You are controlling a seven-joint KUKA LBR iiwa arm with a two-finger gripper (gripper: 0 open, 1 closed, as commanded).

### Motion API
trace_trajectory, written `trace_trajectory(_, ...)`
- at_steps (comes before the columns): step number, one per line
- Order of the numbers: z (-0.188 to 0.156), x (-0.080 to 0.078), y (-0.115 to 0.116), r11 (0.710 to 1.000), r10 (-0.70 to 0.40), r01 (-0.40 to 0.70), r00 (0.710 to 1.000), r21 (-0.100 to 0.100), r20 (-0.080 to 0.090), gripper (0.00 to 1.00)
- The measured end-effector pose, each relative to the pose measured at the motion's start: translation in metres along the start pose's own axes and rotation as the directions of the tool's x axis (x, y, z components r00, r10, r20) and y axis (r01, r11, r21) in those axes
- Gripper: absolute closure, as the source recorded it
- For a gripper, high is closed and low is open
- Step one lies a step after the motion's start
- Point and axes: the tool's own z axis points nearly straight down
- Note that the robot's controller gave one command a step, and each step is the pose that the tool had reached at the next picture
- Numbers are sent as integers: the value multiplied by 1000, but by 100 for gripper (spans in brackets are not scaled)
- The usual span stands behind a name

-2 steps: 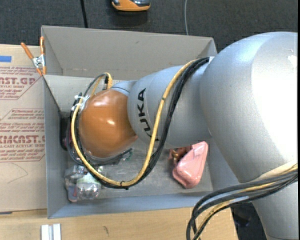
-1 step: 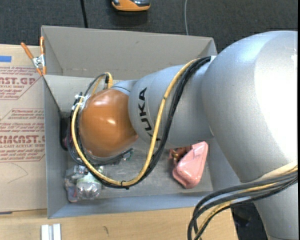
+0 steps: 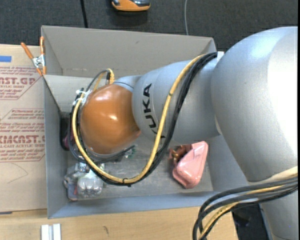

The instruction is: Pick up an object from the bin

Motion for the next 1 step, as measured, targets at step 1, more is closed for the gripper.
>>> trace_trajectory(1,-15,-1,0,1000,-1,1,1000,1,2,100)
